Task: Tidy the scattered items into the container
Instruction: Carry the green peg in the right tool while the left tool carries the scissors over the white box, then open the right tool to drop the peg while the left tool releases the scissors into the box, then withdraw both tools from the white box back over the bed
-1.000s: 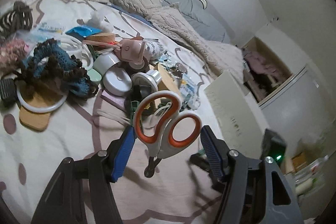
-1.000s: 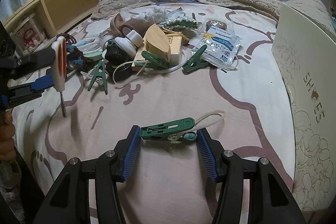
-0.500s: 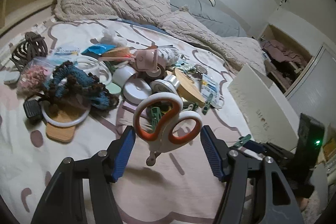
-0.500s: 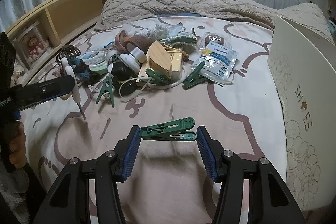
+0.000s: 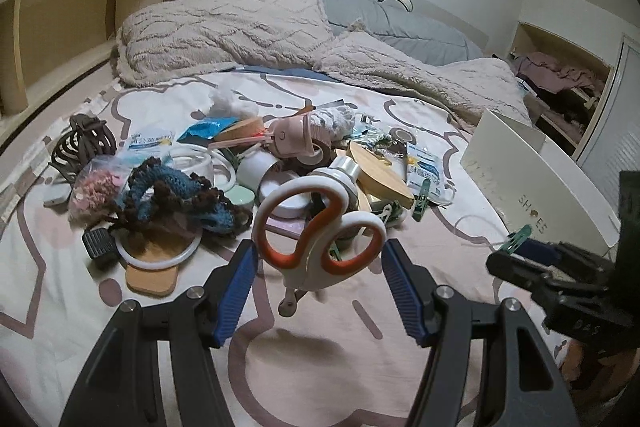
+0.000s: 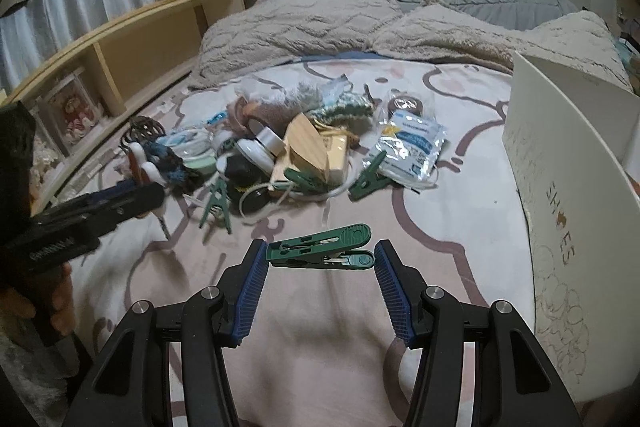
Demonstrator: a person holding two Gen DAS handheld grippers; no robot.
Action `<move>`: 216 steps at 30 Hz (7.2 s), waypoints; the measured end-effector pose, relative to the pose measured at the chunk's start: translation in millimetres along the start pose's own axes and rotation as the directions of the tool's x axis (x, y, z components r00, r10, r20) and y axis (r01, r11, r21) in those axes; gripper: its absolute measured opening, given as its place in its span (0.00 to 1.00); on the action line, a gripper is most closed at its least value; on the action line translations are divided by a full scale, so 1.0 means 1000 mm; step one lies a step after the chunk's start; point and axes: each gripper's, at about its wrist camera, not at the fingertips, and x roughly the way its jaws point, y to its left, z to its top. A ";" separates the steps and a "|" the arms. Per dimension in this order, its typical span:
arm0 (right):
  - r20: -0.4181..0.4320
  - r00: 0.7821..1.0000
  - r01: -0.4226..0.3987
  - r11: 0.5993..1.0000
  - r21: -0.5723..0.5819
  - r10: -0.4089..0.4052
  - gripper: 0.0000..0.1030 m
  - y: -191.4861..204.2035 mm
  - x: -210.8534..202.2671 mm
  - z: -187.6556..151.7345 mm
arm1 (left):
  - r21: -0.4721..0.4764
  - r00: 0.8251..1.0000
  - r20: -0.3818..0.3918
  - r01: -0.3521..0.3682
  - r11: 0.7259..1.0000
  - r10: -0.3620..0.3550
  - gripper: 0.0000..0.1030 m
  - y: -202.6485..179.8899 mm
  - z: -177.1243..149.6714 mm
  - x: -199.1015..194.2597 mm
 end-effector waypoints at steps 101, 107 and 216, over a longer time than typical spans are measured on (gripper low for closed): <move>-0.034 0.863 0.472 0.780 0.411 -0.505 0.81 -0.263 -0.128 0.012 | 0.353 0.932 -0.316 0.287 0.891 -0.175 0.62 -0.368 0.096 0.124; -0.021 0.871 0.457 0.792 0.405 -0.492 0.81 -0.260 -0.128 0.013 | 0.395 0.930 -0.347 0.260 0.881 -0.119 0.63 -0.366 0.085 0.142; 0.087 0.903 0.404 0.901 0.160 -0.420 1.00 -0.127 -0.071 0.058 | 0.061 0.990 -0.021 -0.136 0.989 0.137 1.00 -0.054 0.085 0.040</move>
